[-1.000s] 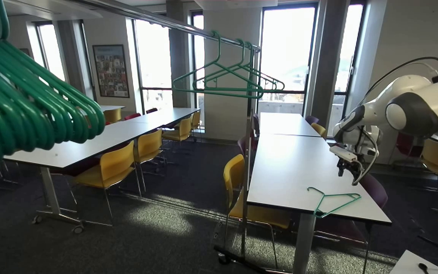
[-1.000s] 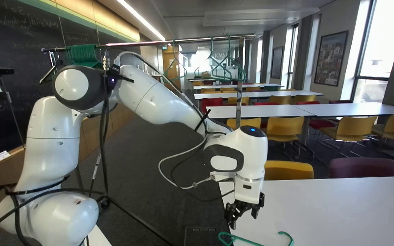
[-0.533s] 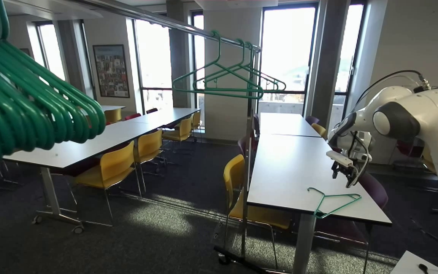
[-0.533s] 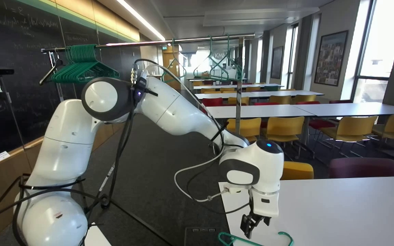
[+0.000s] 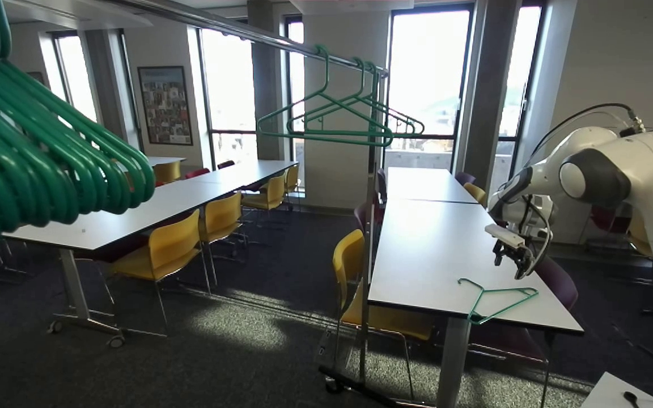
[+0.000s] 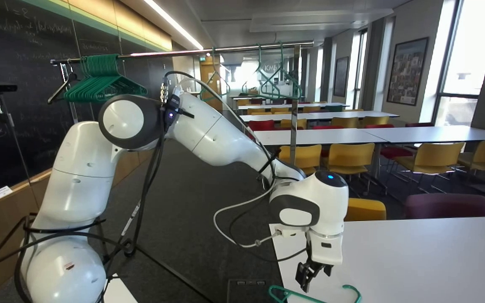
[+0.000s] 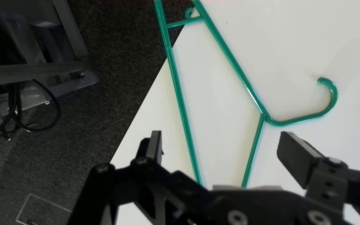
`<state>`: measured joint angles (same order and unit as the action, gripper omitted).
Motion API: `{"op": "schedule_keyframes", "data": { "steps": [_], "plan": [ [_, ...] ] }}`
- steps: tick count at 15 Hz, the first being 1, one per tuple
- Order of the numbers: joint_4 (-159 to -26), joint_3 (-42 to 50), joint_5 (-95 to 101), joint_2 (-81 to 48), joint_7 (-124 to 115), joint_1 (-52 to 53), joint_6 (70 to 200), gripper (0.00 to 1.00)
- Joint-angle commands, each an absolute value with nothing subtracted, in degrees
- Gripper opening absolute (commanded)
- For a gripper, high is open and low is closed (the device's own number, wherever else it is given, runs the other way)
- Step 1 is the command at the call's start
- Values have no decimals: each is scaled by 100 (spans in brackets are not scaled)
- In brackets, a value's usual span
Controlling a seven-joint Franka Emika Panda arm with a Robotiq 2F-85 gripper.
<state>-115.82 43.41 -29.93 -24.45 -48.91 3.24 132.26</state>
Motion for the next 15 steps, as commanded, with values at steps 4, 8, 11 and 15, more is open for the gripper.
{"op": "schedule_keyframes", "data": {
  "steps": [4, 8, 11, 15],
  "plan": [
    [-11487, 3232, -2243, -2324, -5395, -685, 13503, 100],
    [-11395, 2809, -1970, -2484, -5653, -1054, 13555, 100],
    [-11188, 2489, -1921, -2682, -5489, -1353, 13398, 100],
    [-10870, 2244, -1789, -3039, -5246, -1634, 13215, 100]
  ]
}}
